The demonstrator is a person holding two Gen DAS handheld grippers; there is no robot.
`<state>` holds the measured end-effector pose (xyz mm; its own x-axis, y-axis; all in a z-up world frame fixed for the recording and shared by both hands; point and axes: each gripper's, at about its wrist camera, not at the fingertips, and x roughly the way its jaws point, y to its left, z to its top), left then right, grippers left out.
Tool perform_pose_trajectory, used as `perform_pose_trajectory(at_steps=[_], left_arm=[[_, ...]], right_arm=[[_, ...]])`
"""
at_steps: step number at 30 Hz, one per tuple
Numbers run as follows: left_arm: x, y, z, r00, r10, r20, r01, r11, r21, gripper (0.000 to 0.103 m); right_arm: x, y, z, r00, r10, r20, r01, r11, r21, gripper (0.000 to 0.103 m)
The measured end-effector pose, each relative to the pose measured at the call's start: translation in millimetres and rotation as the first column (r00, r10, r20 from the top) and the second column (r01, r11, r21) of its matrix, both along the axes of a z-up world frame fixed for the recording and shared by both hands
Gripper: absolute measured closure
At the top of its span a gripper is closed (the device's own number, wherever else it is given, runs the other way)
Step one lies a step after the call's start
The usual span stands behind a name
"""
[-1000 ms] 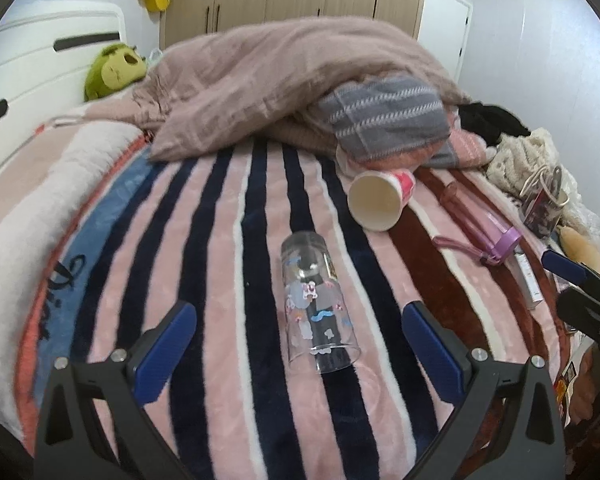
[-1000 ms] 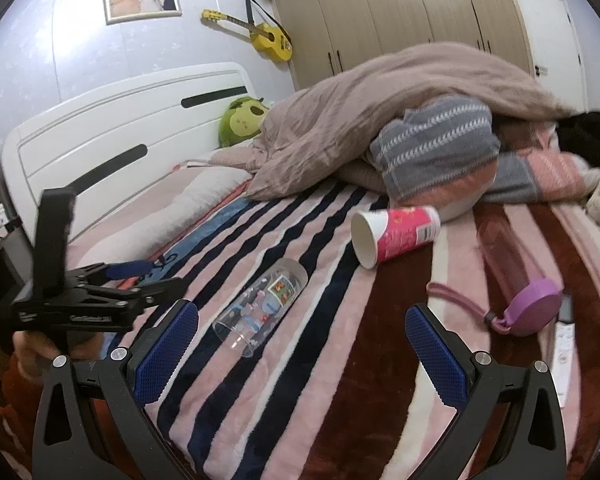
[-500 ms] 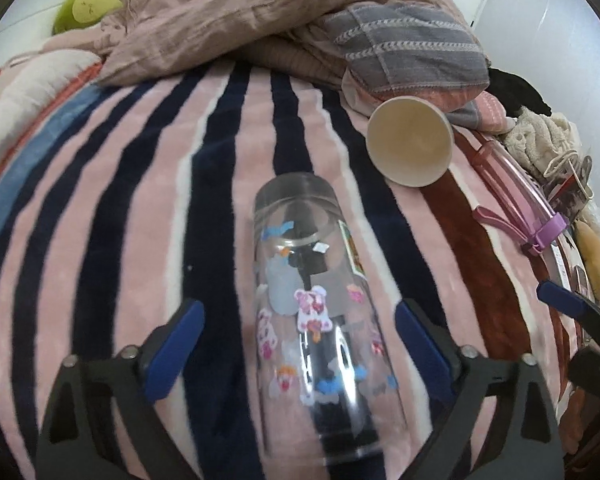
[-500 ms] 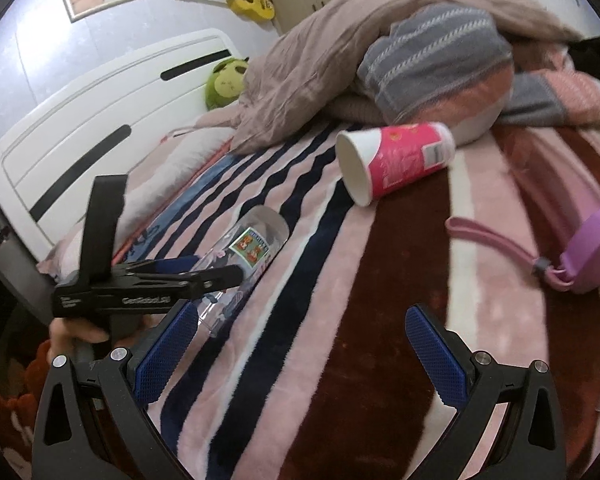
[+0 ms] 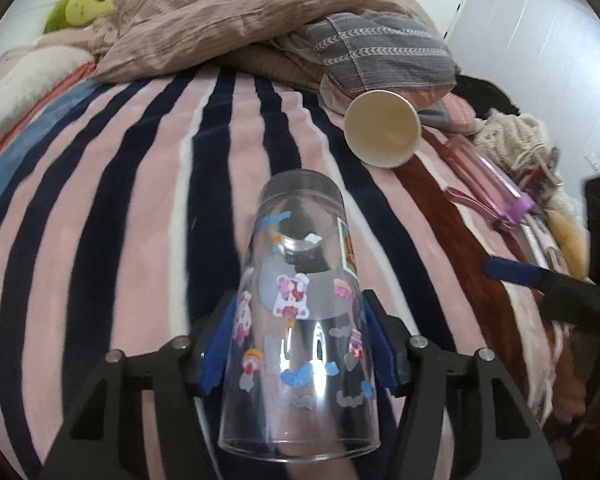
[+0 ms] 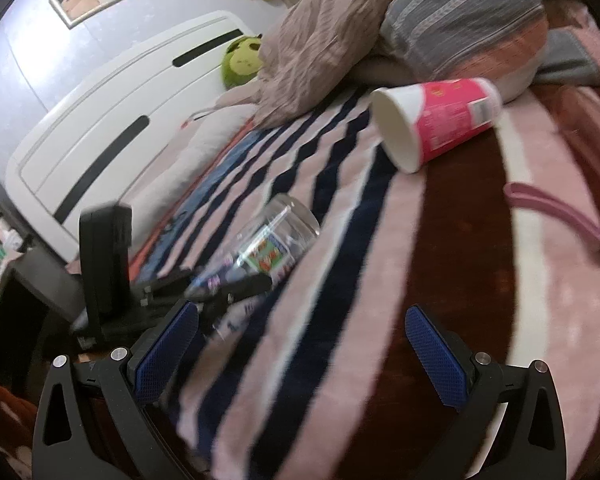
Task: Flip cup upside down
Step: 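Move the left gripper to the clear sticker cup and close on it, then lift the cup with the left gripper while the right gripper closes on its base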
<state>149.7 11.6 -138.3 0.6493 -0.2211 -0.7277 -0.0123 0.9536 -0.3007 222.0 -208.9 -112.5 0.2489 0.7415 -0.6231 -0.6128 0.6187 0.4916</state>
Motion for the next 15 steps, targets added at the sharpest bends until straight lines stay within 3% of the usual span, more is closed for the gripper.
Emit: perform_pose_trajectory(at_steps=[6,12,15], left_arm=[[-56.3,9.1,-2.7,0.999,-0.032,0.037,0.034,0.998,-0.053,0.046],[-78.0,22.9,-7.6,0.998,-0.037,0.058,0.046,0.986,-0.162,0.046],[-79.2,26.3,-10.2,0.997,-0.035,0.066,0.047,0.98,-0.192,0.046]], right_arm=[[-3.6,39.9,-3.4,0.987,0.048,-0.151,-0.04,0.998,0.052,0.0],[-4.6,90.5,-33.0,0.935,0.054,-0.35,-0.051,0.999,0.02,0.009],[-3.6,110.9,-43.5,0.917,0.04,-0.398,-0.045,0.999,-0.002,0.01]])
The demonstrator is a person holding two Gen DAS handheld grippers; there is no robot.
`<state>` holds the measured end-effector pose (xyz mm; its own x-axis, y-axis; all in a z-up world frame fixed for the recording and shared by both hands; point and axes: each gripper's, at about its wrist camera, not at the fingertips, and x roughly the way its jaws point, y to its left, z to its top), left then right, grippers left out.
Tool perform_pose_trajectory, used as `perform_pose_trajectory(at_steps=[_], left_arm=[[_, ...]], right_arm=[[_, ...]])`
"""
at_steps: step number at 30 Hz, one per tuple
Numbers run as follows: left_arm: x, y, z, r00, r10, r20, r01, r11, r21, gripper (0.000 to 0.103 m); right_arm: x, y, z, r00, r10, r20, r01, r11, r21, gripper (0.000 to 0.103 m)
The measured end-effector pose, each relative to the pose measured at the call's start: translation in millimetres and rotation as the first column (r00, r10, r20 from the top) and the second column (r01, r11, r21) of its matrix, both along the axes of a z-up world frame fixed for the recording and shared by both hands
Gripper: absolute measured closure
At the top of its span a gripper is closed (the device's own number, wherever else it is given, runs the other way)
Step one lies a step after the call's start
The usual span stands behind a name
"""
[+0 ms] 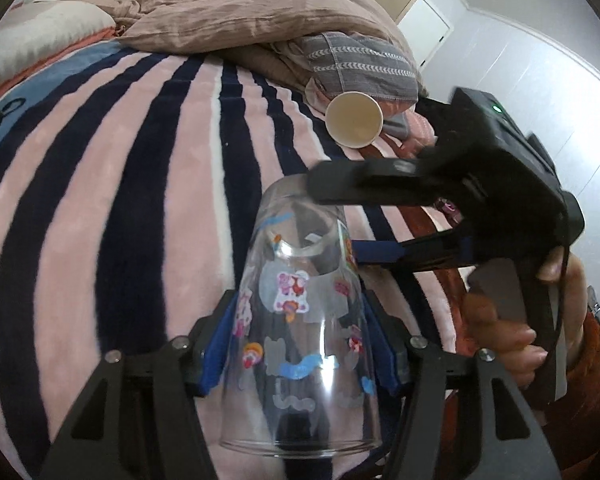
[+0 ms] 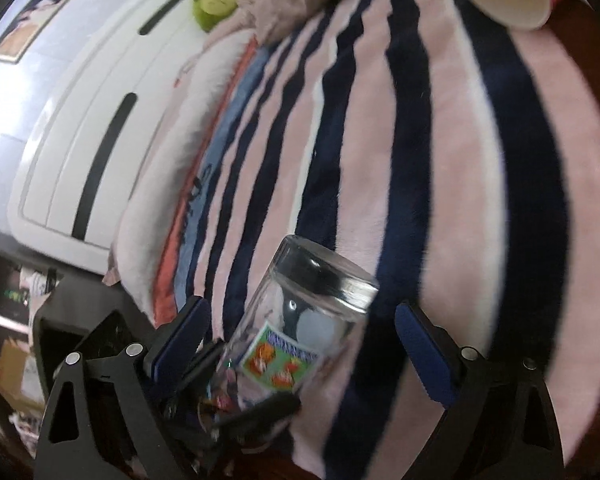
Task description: Flip cup upside down
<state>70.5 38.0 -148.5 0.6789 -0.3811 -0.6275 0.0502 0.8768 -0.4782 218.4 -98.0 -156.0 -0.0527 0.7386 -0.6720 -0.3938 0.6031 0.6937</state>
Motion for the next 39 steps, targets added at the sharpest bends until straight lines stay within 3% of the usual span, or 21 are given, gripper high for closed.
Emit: perform_pose_trajectory(at_steps=[8,10,12,15,19,23,28,31,36,39], left_arm=[[2.3,4.6,-2.0,1.0,-0.004,0.002,0.004,0.999,-0.048,0.046],[2.4,7.6,-2.9,1.0,0.003,0.0,-0.003,0.998,-0.068,0.046],[3.0,8.2,-3.1,1.0,0.004,0.0,-0.004,0.997,-0.072,0.046],[3.0,4.8,-2.2,1.0,0.002,0.001,-0.002,0.999,-0.048,0.046],[5.5,4.4,0.6,1.0,-0.008,0.008,0.009,0.998,-0.054,0.046],[20.1,2.3,10.6,0.996,-0.06,0.068,0.066,0.993,-0.094,0.046],[58.0,-13.4,32.1,0.976,-0.139,0.17,0.154,0.985,-0.081,0.046],[79.2,-24.1,36.3,0.962,-0.188,0.199,0.211,0.972,-0.099,0.046],[88.4,-39.5,32.7,0.945,-0.259,0.2,0.274,0.96,-0.054,0.045],[82.4,-46.0,30.1,0.943,-0.281,0.18,0.289,0.957,-0.018,0.044]], right_arm=[[1.8,24.1,-6.5,0.993,-0.089,-0.073,0.083,0.993,-0.083,0.012],[-0.7,22.9,-5.8,0.99,-0.127,-0.063,0.12,0.987,-0.104,0.018],[0.4,19.7,-6.4,0.985,-0.163,-0.055,0.155,0.979,-0.13,0.038],[0.0,14.3,-6.5,0.984,-0.171,-0.047,0.165,0.98,-0.112,0.041],[-6.8,8.0,2.5,0.987,-0.16,0.032,0.162,0.984,-0.078,0.042],[-13.6,8.0,32.2,0.969,-0.117,0.216,0.127,0.991,-0.037,0.043],[-3.0,-15.7,71.0,0.904,-0.113,0.412,0.102,0.994,0.05,0.044],[3.6,-26.9,86.7,0.825,-0.09,0.557,0.07,0.996,0.057,0.044],[-8.0,-41.8,88.4,0.71,-0.032,0.703,0.021,0.999,0.024,0.044],[-22.4,-46.9,82.1,0.671,0.004,0.741,-0.003,1.0,-0.003,0.045]])
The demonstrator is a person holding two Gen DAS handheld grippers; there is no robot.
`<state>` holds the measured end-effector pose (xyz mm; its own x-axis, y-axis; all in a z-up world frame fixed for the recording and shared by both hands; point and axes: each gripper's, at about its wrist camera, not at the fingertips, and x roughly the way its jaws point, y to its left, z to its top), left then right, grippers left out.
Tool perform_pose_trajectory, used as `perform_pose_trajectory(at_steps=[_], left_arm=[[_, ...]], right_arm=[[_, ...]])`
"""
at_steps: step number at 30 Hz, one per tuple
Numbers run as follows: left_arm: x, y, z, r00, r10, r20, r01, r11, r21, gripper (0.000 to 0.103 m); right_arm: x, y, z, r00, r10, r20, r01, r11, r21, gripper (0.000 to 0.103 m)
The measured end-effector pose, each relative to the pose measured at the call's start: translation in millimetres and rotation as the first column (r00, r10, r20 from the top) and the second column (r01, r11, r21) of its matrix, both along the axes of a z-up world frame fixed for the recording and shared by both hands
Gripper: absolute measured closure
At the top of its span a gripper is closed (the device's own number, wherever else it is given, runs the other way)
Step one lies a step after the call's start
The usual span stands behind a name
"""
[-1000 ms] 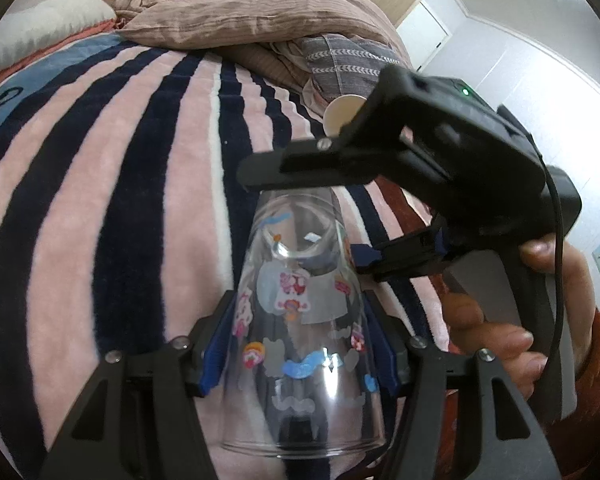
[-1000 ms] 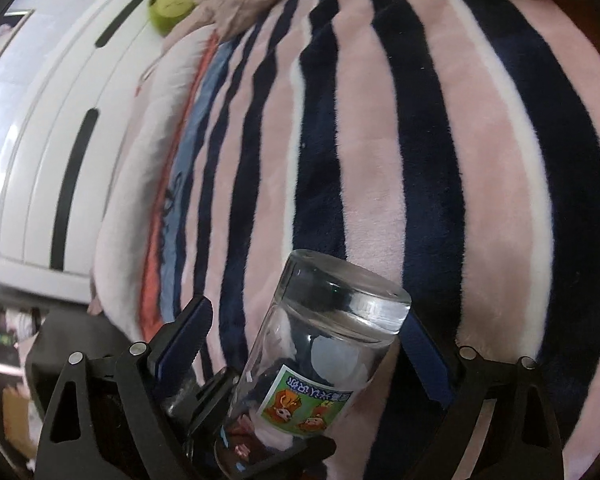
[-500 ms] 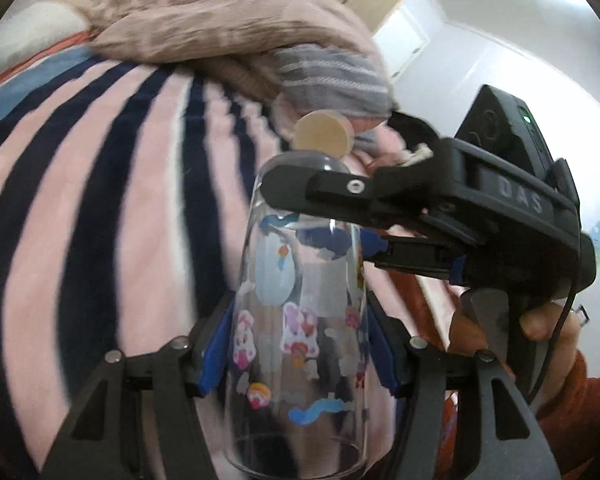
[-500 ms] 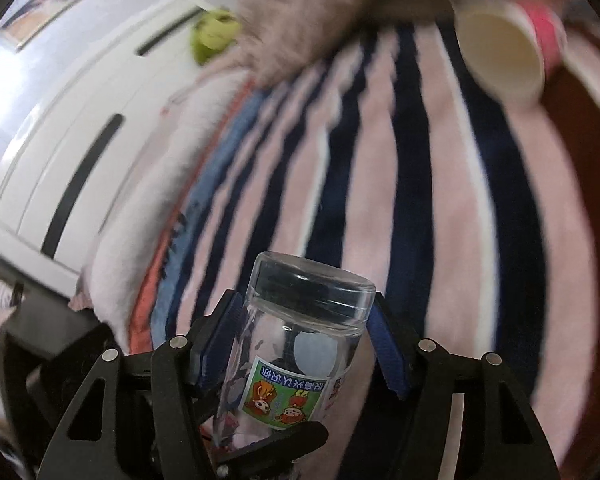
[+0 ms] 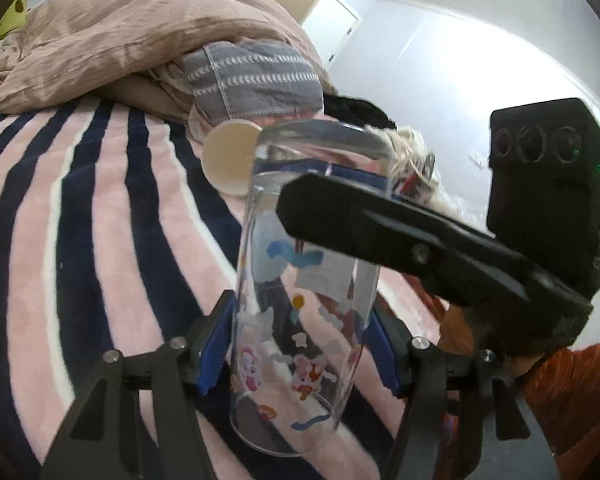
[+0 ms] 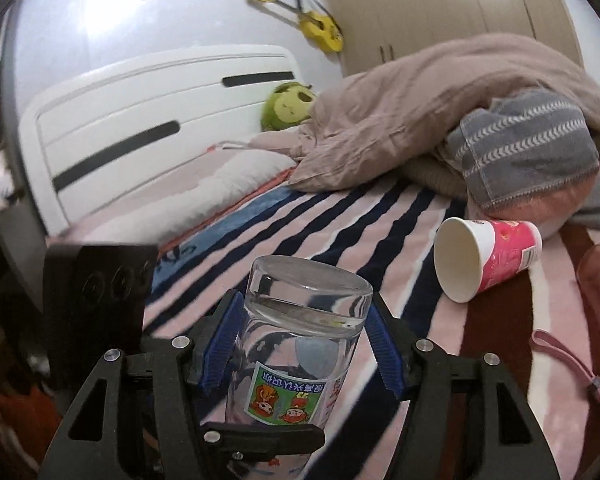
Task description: Flip cup upside down
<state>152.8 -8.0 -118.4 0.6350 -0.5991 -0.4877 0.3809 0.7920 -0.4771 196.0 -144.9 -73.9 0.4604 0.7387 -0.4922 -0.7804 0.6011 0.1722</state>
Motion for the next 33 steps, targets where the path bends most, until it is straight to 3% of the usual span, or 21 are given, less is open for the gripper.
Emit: perform_pose_trajectory(at_steps=[5,14,24,28,33], left_arm=[[-27.0,-10.2,1.1,1.0,-0.003,0.03,0.0,0.994,0.105,0.042],[-53.2,-18.3,-2.6,0.999,0.031,0.027,-0.036,0.977,0.209,0.038],[-50.7,-22.4,5.1,0.996,0.025,0.081,-0.046,0.963,0.267,0.039],[-40.6,-12.1,12.6,0.992,0.036,0.124,-0.072,0.95,0.304,0.039],[-24.7,0.2,0.3,0.996,0.047,0.075,-0.066,0.959,0.277,0.039]], right_arm=[[-36.4,-7.0,1.9,0.993,0.057,0.099,-0.053,0.998,-0.045,0.046],[-99.9,-9.2,2.0,0.97,0.136,0.202,-0.107,0.984,-0.145,0.049],[-105.5,-12.7,7.1,0.969,0.104,0.223,-0.071,0.986,-0.152,0.049],[-99.7,-1.5,12.4,0.953,0.121,0.277,-0.079,0.984,-0.159,0.049],[-81.0,13.2,5.6,0.956,0.137,0.261,-0.097,0.982,-0.161,0.049]])
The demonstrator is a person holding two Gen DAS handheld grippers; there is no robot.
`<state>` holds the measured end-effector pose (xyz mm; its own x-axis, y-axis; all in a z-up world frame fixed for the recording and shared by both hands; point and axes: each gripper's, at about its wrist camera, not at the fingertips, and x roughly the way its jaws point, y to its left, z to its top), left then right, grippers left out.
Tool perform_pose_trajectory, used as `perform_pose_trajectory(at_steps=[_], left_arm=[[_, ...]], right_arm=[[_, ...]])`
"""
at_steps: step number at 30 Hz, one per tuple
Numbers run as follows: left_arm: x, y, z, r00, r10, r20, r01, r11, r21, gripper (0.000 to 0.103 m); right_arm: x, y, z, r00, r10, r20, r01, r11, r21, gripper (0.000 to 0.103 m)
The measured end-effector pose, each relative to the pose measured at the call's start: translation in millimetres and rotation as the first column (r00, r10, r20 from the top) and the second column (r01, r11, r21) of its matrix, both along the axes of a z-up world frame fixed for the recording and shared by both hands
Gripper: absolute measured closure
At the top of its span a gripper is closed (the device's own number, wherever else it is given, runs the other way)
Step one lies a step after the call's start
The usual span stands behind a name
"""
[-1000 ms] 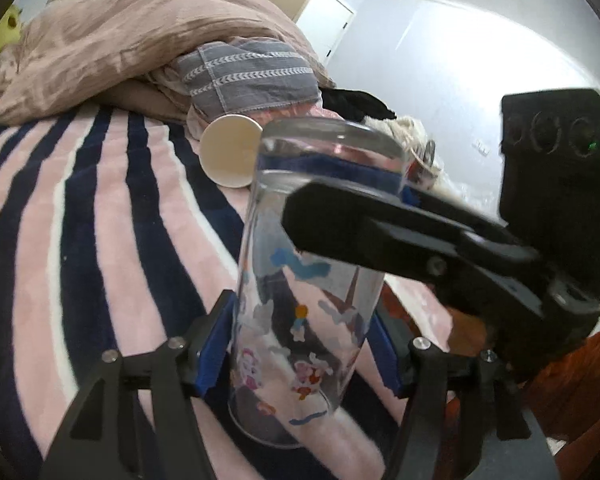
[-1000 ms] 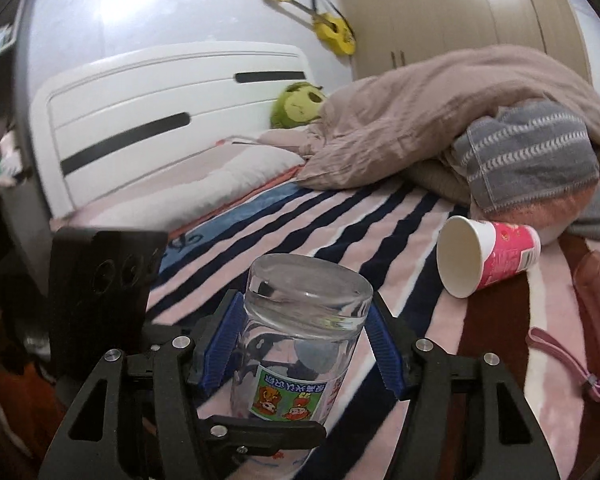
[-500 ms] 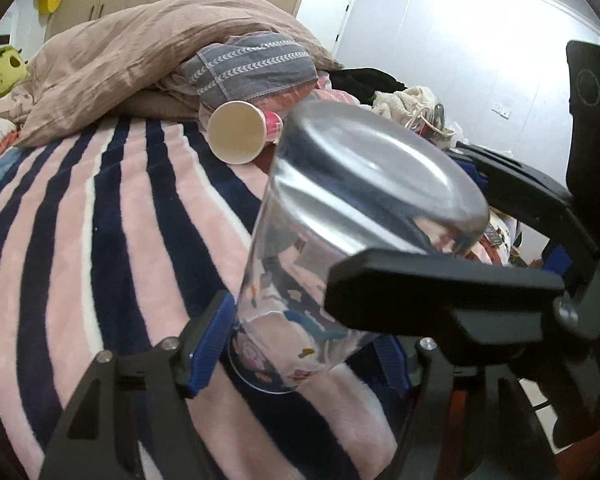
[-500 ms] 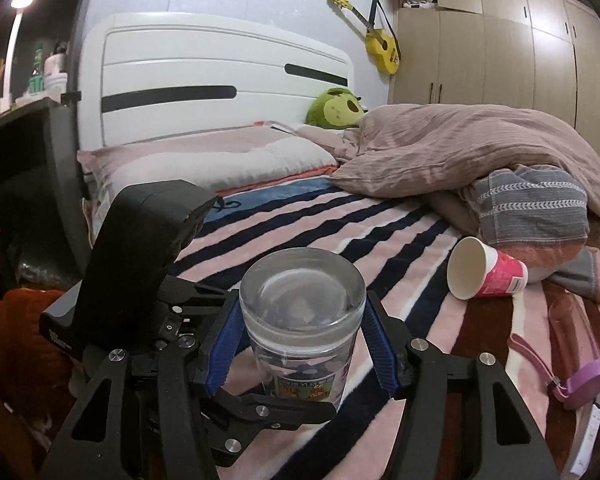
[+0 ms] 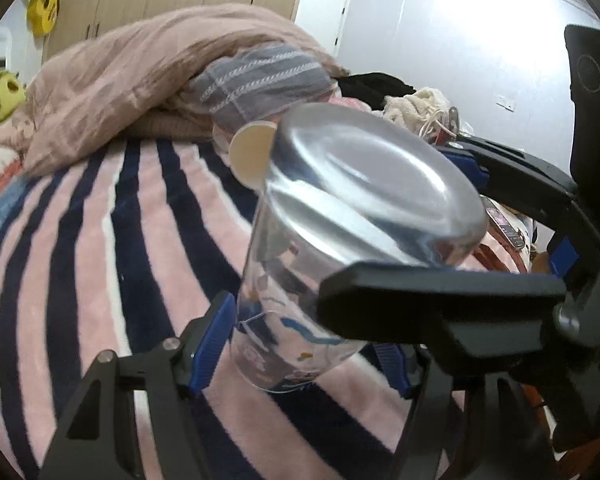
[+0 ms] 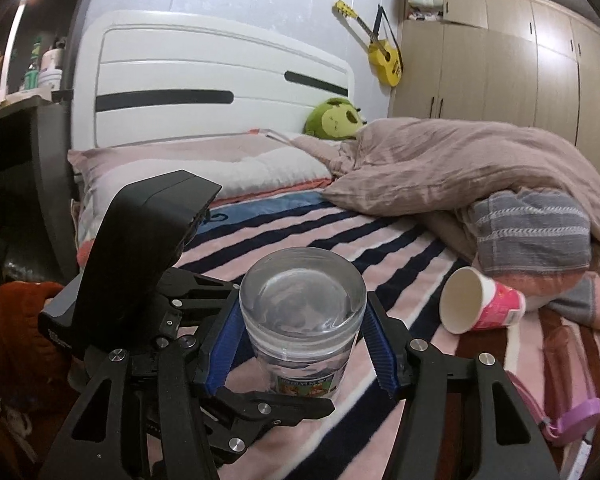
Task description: Flip cup upside down
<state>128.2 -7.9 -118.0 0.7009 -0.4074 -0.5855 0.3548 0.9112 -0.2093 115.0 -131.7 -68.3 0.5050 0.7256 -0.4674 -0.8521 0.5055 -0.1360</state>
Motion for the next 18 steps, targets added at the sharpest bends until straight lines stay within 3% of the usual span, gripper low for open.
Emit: perform_pose_trajectory(at_steps=[11,15,18], left_arm=[[2.4,-2.0,-1.8,0.999,0.012,-0.032,-0.012,1.0,-0.012,0.029],[0.7,-6.6,-0.1,0.999,-0.005,-0.036,0.005,1.0,0.004,0.023],[-0.6,-6.2,0.5,0.999,-0.005,-0.037,0.005,1.0,0.003,0.023]], right_arm=[[4.8,0.3,-5.0,0.999,-0.003,-0.044,0.004,1.0,0.016,0.048],[7.7,2.0,-6.2,0.998,-0.014,-0.066,0.014,1.0,0.005,0.037],[9.5,1.3,-6.2,0.996,-0.016,-0.087,0.017,1.0,0.011,0.037]])
